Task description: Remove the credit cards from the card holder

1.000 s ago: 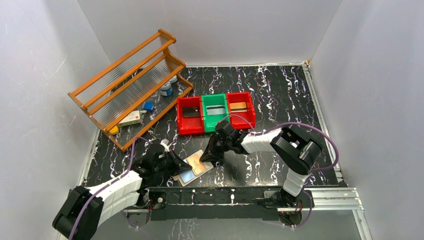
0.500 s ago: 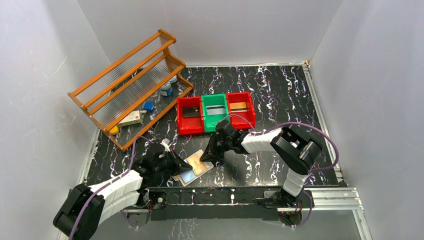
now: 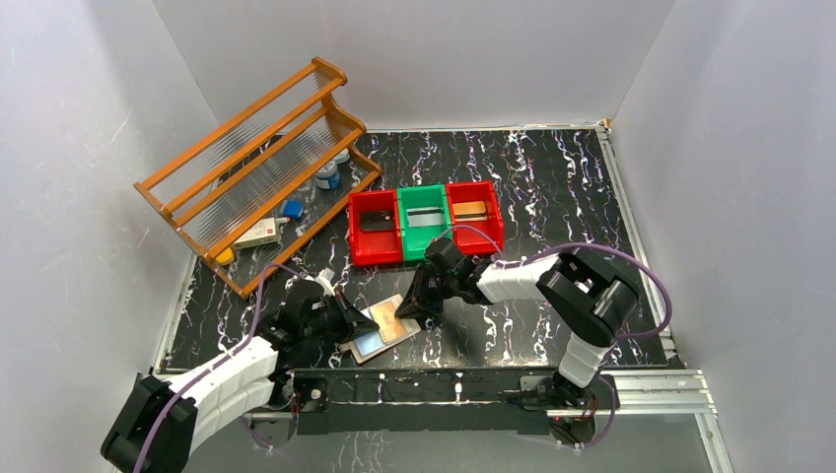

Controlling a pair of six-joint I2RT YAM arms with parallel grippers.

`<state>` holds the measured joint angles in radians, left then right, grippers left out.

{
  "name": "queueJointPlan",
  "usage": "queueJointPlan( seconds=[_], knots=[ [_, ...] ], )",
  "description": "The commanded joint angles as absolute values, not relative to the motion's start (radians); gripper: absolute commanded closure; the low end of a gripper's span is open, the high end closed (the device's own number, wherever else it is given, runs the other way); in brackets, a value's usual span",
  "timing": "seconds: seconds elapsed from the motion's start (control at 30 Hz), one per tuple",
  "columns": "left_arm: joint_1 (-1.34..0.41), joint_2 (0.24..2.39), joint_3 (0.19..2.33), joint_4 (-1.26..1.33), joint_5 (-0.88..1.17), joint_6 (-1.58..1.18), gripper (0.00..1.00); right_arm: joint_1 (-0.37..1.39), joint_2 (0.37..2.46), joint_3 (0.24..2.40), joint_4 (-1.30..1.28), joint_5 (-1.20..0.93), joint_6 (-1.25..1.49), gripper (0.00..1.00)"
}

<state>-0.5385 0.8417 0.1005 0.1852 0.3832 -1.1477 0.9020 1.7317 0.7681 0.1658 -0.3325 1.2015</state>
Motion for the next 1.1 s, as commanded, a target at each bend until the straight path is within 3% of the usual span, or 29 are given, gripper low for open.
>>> queueJointPlan(
  seconds=[0.0,0.87,1.07],
  knots=[
    [-0.538,0.820,0.153,0.152,0.381,-1.114,1.00,0.915,1.752,0.716,0.000,-0.215,1.169,0.75],
    [-0.538,0.836,0.167,0.087,0.370,-1.091,1.00,0.913,1.766,0.721,0.011,-0.230,1.167,0.75],
    [-0.538,0.840,0.136,0.121,0.372,-1.139,0.74,0.913,1.773,0.723,0.017,-0.238,1.167,0.75]
  ],
)
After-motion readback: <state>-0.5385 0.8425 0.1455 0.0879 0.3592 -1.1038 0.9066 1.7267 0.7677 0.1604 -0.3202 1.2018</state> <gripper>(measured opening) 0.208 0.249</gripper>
